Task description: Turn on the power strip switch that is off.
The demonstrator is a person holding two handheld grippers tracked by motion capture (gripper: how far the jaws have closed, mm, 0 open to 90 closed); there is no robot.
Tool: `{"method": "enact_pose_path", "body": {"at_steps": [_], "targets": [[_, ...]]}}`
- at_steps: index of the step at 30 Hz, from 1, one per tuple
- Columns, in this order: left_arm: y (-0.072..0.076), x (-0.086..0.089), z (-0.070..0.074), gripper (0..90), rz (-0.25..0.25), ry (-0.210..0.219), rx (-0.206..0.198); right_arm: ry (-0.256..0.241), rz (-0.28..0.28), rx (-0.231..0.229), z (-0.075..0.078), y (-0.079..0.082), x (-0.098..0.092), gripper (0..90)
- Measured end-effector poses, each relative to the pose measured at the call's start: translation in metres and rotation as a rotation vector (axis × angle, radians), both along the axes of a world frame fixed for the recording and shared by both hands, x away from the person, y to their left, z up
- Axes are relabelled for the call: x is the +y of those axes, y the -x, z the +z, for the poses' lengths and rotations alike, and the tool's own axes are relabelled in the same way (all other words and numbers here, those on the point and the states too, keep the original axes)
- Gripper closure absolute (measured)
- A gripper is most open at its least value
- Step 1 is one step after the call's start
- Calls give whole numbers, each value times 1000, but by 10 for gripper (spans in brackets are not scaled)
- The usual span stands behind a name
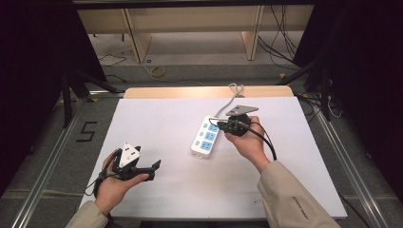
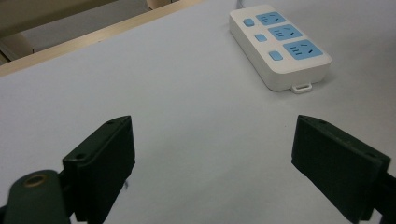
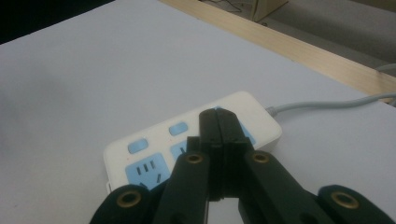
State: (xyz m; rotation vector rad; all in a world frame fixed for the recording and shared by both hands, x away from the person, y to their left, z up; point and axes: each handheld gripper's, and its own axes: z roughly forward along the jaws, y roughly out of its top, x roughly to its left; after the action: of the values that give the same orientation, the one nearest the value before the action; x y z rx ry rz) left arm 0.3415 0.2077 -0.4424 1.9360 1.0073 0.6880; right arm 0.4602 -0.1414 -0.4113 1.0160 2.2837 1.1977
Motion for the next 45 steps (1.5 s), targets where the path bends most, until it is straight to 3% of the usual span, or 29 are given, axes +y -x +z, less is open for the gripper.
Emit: {"method": "enact_pose_path", "body": {"at_steps": [45], "targets": [[-1,1,-1,149,13,13,10,53,-11,64,-15,-36,25,900]]}}
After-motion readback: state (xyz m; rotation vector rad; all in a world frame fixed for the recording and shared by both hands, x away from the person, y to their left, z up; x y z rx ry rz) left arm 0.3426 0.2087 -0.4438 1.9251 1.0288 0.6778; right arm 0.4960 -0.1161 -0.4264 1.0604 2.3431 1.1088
